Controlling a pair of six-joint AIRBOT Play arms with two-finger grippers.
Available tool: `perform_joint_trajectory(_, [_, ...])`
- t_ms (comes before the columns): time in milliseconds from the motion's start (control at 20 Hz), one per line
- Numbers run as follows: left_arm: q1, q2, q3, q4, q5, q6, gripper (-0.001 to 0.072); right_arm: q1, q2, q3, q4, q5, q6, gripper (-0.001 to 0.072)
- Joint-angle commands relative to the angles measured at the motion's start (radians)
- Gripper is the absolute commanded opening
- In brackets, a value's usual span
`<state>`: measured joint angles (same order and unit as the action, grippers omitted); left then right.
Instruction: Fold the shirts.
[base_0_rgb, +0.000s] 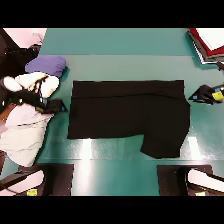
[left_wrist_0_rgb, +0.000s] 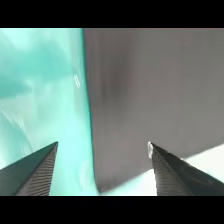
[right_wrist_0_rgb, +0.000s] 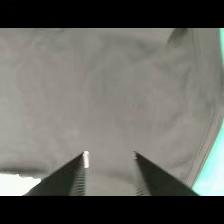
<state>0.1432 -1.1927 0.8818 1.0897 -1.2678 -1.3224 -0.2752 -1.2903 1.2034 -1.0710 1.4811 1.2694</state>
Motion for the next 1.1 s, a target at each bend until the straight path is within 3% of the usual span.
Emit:
perform_joint_trajectory(0, [0.01,0.124,-0.229,-0.035,-0.045,0.013,0.065,-0.08,0.108,-0.114,0.085,0.02,-0.042,0.0299])
perform_joint_trajectory(300, [0.009,0.134,-0.366,-0.138,0.05,0.022,0.0649,-0.108,0.142,-0.154,0.085,0.023,-0.042,0.0298])
perform_joint_trajectory(500, [-0.078,0.134,-0.395,-0.148,0.129,0.008,0.0648,-0.107,0.143,-0.154,0.085,0.023,-0.041,0.0298])
perform_joint_trajectory(600, [-0.113,0.134,-0.393,-0.156,0.172,-0.017,0.0325,-0.107,0.143,-0.154,0.08,0.038,-0.041,0.0298])
perform_joint_trajectory(700, [-0.112,0.134,-0.378,-0.158,0.194,-0.026,0.0059,-0.122,0.143,-0.154,0.072,0.072,-0.041,0.0298])
perform_joint_trajectory(750, [-0.113,0.134,-0.36,-0.156,0.193,-0.025,0.0028,-0.141,0.143,-0.158,0.07,0.084,-0.041,0.0298])
perform_joint_trajectory(900, [-0.113,0.134,-0.29,-0.155,0.159,-0.019,0.0027,-0.212,0.178,-0.258,-0.06,0.086,-0.036,0.0299])
perform_joint_trajectory(950, [-0.113,0.134,-0.271,-0.155,0.155,-0.011,0.0027,-0.239,0.188,-0.316,-0.112,0.082,-0.036,0.0334])
perform_joint_trajectory(1000, [-0.113,0.134,-0.254,-0.155,0.158,-0.006,0.0027,-0.269,0.193,-0.378,-0.135,0.077,-0.036,0.0429])
perform_joint_trajectory(1050, [-0.113,0.134,-0.241,-0.155,0.162,-0.005,0.0027,-0.296,0.192,-0.443,-0.13,0.066,-0.036,0.0472])
